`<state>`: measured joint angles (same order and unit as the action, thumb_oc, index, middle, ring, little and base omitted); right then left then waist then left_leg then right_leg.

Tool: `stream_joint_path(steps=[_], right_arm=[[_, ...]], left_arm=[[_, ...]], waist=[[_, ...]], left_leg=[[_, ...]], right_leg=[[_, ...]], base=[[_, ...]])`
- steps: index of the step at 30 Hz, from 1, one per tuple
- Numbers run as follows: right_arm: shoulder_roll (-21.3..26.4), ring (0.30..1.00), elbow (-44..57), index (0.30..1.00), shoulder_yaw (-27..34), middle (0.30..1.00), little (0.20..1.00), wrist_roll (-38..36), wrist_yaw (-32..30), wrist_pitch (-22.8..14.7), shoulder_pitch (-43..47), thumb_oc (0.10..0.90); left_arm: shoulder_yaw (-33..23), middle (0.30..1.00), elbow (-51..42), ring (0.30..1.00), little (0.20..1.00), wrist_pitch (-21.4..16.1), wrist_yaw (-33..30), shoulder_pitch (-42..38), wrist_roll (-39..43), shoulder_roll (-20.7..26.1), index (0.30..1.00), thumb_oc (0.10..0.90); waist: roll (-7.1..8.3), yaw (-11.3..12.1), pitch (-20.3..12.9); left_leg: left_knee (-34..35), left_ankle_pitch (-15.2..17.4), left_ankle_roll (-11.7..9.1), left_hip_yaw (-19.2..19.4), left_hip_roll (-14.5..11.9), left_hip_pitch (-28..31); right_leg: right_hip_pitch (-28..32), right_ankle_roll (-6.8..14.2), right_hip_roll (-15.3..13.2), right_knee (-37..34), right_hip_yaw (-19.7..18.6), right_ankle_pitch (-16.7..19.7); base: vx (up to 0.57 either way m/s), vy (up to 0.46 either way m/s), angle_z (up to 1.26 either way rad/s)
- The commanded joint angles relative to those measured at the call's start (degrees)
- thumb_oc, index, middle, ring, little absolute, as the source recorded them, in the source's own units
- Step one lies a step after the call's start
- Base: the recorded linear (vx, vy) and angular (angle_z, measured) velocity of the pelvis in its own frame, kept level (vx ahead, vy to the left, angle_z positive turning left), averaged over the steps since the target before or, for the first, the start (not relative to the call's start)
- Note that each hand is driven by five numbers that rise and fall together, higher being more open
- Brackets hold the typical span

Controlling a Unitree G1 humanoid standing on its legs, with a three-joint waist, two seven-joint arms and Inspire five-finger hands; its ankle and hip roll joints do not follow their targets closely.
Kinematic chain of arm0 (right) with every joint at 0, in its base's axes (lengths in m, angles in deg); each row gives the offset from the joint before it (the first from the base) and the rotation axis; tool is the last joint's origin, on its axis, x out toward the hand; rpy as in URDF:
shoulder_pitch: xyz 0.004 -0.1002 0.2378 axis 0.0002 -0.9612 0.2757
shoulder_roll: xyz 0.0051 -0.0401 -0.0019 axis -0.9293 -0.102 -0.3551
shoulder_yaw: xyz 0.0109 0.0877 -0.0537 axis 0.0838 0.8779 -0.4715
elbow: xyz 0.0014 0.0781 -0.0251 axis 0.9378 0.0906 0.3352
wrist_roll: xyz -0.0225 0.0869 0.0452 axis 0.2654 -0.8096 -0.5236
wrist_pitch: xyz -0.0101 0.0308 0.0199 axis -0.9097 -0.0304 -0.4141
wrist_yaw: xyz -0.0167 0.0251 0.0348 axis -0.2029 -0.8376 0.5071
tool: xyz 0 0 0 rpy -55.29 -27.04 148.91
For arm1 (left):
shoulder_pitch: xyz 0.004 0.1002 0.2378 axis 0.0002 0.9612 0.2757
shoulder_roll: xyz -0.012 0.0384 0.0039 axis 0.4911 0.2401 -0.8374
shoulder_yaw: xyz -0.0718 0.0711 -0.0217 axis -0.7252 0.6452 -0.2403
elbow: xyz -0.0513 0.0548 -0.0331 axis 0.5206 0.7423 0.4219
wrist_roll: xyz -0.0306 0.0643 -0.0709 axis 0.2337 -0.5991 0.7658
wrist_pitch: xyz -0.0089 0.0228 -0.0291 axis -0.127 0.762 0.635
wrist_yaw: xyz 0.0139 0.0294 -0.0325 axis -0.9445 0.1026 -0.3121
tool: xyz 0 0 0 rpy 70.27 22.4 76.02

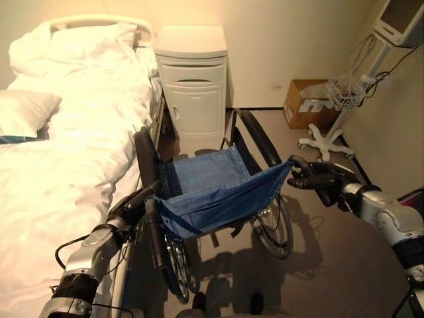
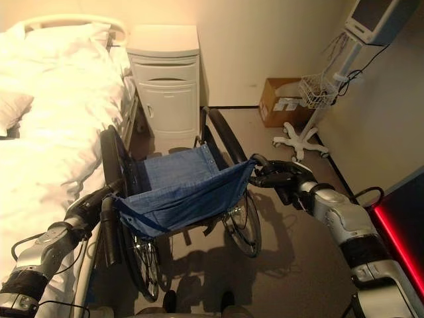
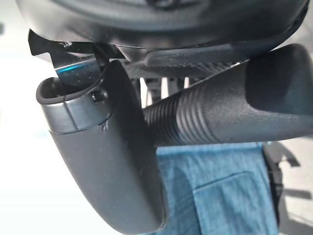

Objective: Push the wheelchair next to the bed

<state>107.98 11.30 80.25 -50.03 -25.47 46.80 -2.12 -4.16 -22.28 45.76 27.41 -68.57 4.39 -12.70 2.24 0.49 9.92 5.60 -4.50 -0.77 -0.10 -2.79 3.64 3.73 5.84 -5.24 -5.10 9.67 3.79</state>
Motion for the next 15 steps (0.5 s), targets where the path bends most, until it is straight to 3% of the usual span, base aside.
stream_joint_path(steps=[1, 6, 9, 12, 15], right_arm=[[8.38, 0.9, -4.03, 0.9, 9.94, 0.9, 0.9, -3.53, -5.25, -13.92, 6.46, 0.8], [10.59, 0.9, -4.21, 0.9, 12.86, 0.9, 0.9, -7.76, -6.71, -15.43, 5.88, 0.8], [10.95, 0.9, -4.92, 0.9, 14.31, 0.9, 0.9, -10.84, -6.89, -18.14, 5.58, 0.8], [10.29, 0.9, -5.45, 0.9, 16.37, 0.9, 0.9, -14.8, -7.43, -21.02, 4.86, 0.8], [8.34, 0.9, -6.25, 0.9, 19.17, 0.9, 0.9, -23.25, -6.27, -24.31, 4.08, 0.8]], left_arm=[[-6.97, 0.9, -4.79, 0.9, 0.9, -9.2, -0.59, -4.02, 4.15, 7.07, 0.9, 0.8], [-10.5, 0.9, -1.25, 0.9, 0.9, -9.89, 1.31, -4.24, 8.05, 9.97, 0.9, 0.8], [-11.84, 0.9, -0.51, 0.9, 0.9, -10.78, 2.22, -4.47, 13.24, 10.59, 0.9, 0.8], [-12.76, 0.9, 0.08, 0.9, 0.9, -12.93, 3.36, -4.63, 19.15, 9.38, 0.9, 0.8], [-14.02, 0.9, 0.96, 0.9, 0.9, -13.66, 4.07, -3.87, 24.28, 6.81, 0.9, 0.8]], waist=[[-0.06, 2.13, -4.01], [-0.02, 1.98, -4.4], [-0.06, 1.92, -4.61], [-0.02, 1.75, -4.75], [0.17, 1.72, -5.07]], left_leg=[[-1.01, 3.15, -0.9, 1.83, 2.25, 2.06], [-0.79, 3.21, -1.0, 2.05, 2.28, 2.11], [-0.75, 3.36, -1.03, 2.28, 2.24, 2.21], [-0.71, 3.64, -1.01, 2.4, 2.24, 2.38], [-0.62, 3.88, -0.99, 2.44, 2.21, 2.44]], right_leg=[[2.69, 0.61, 0.17, 4.07, -0.19, -2.4], [2.72, 0.74, 0.27, 3.69, -0.06, -2.42], [2.87, 0.71, 0.33, 3.48, 0.05, -2.53], [2.99, 0.64, 0.43, 3.36, 0.05, -2.67], [3.08, 0.6, 0.52, 3.03, 0.09, -2.7]], base=[[-0.01, -0.002, 0.07], [-0.01, -0.003, 0.01], [0.0, 0.0, 0.0], [0.0, 0.0, 0.0], [0.0, 0.0, 0.0]])
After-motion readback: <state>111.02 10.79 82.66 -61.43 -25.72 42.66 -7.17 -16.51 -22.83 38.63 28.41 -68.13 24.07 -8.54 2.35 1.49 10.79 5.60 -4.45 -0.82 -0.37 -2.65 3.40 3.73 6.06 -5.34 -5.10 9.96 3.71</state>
